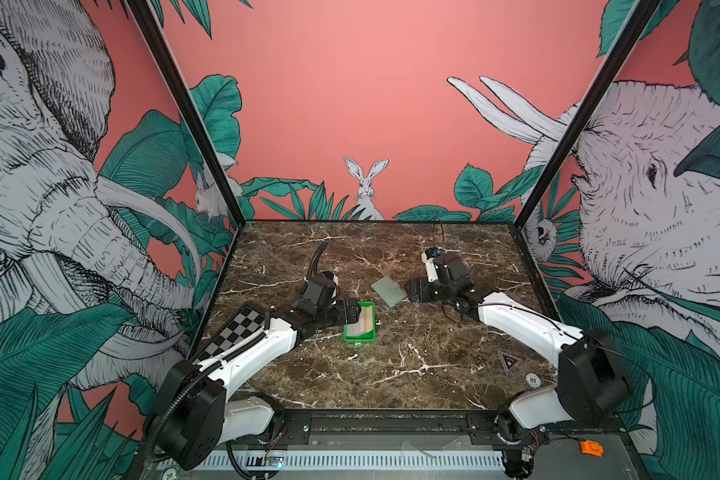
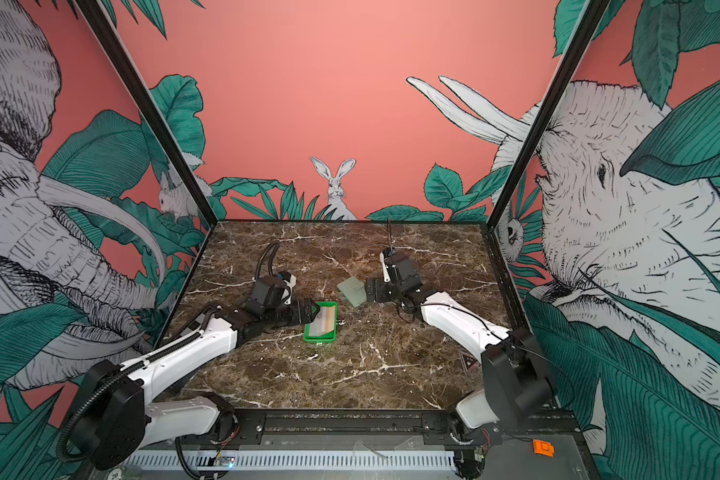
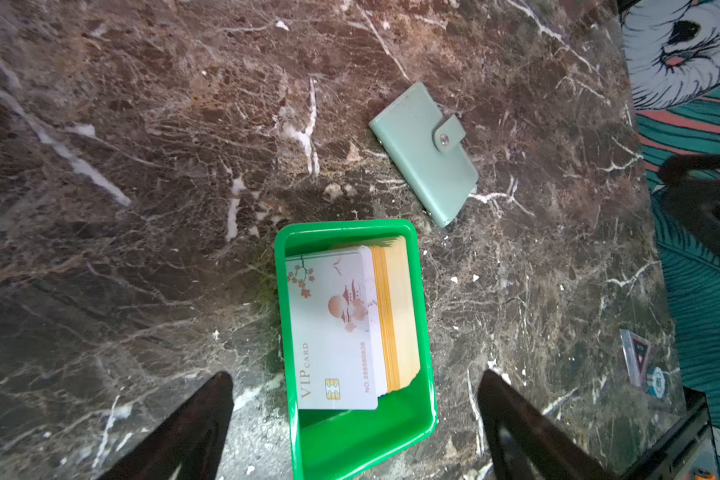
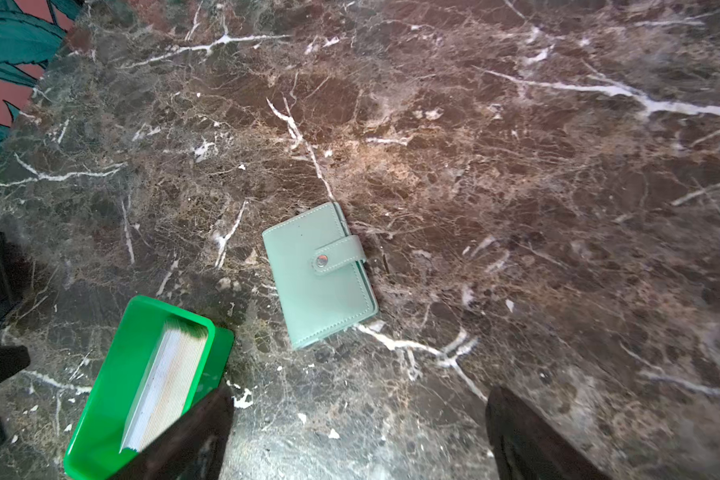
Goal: Put the credit cards into the card holder
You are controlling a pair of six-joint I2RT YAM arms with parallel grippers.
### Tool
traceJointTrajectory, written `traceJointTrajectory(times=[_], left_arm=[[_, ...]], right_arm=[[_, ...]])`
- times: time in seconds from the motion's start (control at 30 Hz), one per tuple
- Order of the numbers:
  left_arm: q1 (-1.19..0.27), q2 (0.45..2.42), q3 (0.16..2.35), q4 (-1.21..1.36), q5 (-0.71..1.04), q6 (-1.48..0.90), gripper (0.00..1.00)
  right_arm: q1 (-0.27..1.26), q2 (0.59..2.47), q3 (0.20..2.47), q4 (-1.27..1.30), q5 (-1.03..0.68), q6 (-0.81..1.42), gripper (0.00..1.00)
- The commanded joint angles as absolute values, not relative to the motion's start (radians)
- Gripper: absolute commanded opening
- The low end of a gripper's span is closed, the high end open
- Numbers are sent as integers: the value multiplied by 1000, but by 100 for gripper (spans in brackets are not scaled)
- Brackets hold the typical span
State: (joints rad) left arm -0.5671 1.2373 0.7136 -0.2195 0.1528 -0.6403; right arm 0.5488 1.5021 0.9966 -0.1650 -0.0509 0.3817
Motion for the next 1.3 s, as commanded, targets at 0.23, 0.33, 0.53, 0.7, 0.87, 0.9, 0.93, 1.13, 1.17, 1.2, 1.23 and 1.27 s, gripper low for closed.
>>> traceJointTrajectory(times=[0.23,0.33,0.53,0.7,0.87,0.9,0.93,1.13,1.17,1.2,1.23,1.27], left_arm=[[-569,1249,696,-262,233,-709,91],[-569,1241,676,-256,235,-717,91],[-569,1206,628,-210,241,-719,90],[-568,1190,595,-176,255,-732,88],[-568,1159,545,-121,277,-752,86],[-568,1150,535,-113,281,-751,85],[-569,1145,528,-108,284,-750,84],[-567,1101,497,-86,294,-756,83],[-569,1098,493,-83,297,-755,83],[-569,1095,491,-81,300,-756,83],[-568,1093,488,-81,303,-756,83],[-569,1090,485,-82,307,-756,83]], right_arm=[[591,1724,1174,-156,-73,364,94],[594,1775,1215,-160,-75,355,94],[599,1873,1304,-203,-66,346,93],[606,1928,1357,-210,-77,343,92],[617,1978,1406,-234,-82,338,92],[620,1988,1419,-247,-83,338,92],[623,2001,1435,-262,-81,334,92],[637,2059,1490,-314,-37,330,91],[637,2065,1494,-316,-31,331,90],[637,2071,1499,-321,-27,330,90],[637,2077,1503,-327,-22,329,90],[637,2081,1506,-332,-19,327,90]])
